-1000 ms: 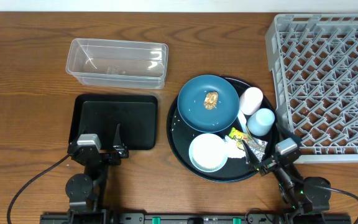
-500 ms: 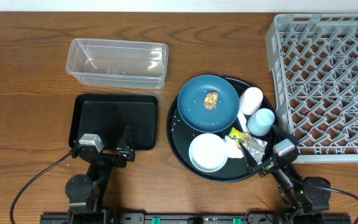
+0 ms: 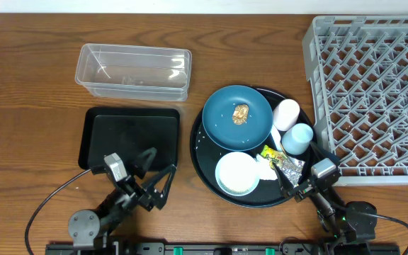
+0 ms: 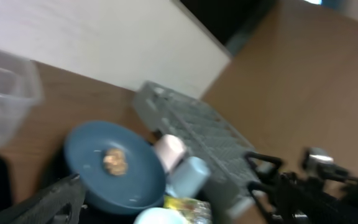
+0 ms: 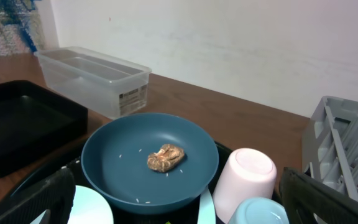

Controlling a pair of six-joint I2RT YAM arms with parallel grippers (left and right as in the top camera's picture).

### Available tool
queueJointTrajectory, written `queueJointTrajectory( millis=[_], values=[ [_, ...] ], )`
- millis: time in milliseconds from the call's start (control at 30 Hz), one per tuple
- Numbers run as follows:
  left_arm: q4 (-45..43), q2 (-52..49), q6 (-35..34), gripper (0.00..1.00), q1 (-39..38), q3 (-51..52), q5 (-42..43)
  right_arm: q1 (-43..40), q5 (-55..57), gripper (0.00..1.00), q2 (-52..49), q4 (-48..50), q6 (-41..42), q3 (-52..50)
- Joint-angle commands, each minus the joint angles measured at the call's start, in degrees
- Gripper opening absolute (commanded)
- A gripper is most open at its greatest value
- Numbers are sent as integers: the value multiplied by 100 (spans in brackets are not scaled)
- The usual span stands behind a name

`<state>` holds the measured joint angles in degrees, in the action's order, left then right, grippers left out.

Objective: Sort waste into correct bins and load items into the dishwasher rack
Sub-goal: 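Move the left gripper toward the light-blue rice bowl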

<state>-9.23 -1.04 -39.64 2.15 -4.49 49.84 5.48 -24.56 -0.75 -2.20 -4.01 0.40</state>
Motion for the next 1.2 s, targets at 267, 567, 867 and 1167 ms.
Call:
queueJointTrajectory(
  millis=[267,567,867,1167],
  values=[
    [3405,-1681,1956,98,2,-3244,811,13,-52,99,-15,-22,28,-9],
    [6435,-3051,3366,98,-328,-5276,-809,13,-52,99,-15,-22,31,-9],
    [6426,-3180,3392,98,-1329,-5447,-1202,13,-52,99,-15,-22,31,-9],
    [5873,-3936,3746,98,-2721,-5449,-2243,13,-52,99,-15,-22,28,-9]
  ],
)
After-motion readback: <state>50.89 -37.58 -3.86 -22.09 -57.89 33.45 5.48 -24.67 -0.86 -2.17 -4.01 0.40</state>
